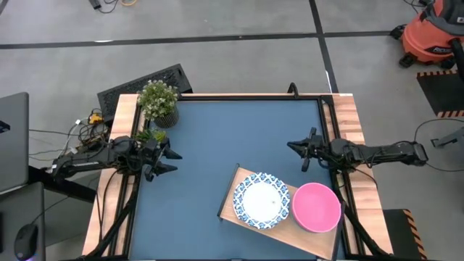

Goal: Place and stack bowls onto a shelf
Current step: Return to Home Position

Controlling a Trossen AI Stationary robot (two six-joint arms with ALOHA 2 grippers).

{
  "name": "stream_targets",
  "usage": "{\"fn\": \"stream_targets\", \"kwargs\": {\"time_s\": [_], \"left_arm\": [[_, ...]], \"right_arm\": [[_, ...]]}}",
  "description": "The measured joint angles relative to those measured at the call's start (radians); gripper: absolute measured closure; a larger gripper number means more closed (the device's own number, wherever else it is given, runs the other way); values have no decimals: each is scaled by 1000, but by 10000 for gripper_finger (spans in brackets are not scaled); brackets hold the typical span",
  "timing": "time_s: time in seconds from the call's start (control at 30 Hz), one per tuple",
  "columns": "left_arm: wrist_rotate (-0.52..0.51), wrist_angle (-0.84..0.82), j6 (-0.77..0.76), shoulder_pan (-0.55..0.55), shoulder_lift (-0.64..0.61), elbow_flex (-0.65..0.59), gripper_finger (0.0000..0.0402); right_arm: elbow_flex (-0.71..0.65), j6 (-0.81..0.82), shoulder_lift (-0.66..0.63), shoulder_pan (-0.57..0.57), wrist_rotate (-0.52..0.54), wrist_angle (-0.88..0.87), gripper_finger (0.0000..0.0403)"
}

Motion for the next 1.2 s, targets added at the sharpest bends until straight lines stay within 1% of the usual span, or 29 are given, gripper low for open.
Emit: {"fn": "stream_targets", "kwargs": {"time_s": [1.2], "left_arm": [[0,0,-15,0,0,0,159]], "right_arm": [[0,-2,0,0,3,0,355]]}}
